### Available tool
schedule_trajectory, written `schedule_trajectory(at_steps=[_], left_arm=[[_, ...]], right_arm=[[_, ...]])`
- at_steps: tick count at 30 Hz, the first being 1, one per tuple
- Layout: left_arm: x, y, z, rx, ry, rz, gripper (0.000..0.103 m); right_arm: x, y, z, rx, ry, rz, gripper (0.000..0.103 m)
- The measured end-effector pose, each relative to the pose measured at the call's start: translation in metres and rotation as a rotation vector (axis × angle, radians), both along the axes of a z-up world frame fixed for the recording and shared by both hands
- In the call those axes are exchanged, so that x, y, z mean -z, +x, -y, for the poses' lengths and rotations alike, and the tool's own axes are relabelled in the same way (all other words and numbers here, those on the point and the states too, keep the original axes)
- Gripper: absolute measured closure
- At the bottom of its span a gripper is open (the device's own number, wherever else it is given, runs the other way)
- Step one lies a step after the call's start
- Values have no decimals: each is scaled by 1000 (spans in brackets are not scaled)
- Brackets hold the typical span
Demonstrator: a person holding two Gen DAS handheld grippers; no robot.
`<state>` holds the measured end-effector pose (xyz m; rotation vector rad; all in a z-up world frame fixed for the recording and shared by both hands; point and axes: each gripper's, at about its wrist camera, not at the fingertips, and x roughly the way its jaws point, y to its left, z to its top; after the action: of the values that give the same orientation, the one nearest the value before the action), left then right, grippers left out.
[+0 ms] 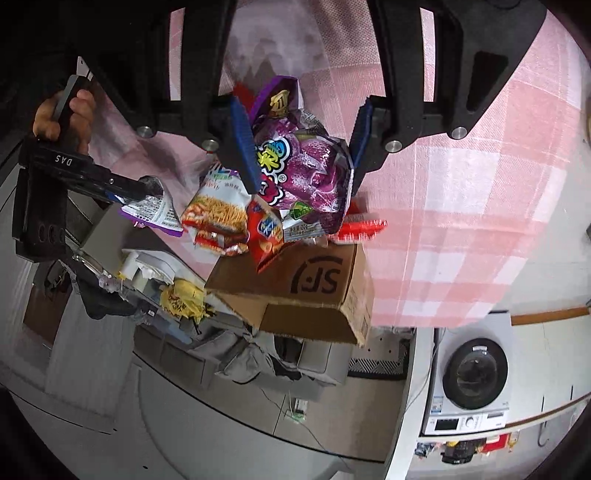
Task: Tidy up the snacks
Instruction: 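Lift the purple candy bag with the left gripper into the cardboard box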
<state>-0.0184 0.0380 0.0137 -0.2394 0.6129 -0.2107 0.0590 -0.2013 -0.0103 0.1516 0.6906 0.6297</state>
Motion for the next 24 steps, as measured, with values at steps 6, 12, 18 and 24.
schedule_trajectory(at_steps=[6,12,18,24], left_arm=[[-19,2,4,-11,29,37,61],[-37,10,6,-28,42,68,61],[-53,19,9,-53,58,99,61],[-63,31,6,-77,47,111,61]], right_arm=[[-20,0,0,6,18,38,57],[-36,9,-2,19,39,54,57],[-50,21,-4,31,50,60,57],[-62,33,-7,38,58,65,57]])
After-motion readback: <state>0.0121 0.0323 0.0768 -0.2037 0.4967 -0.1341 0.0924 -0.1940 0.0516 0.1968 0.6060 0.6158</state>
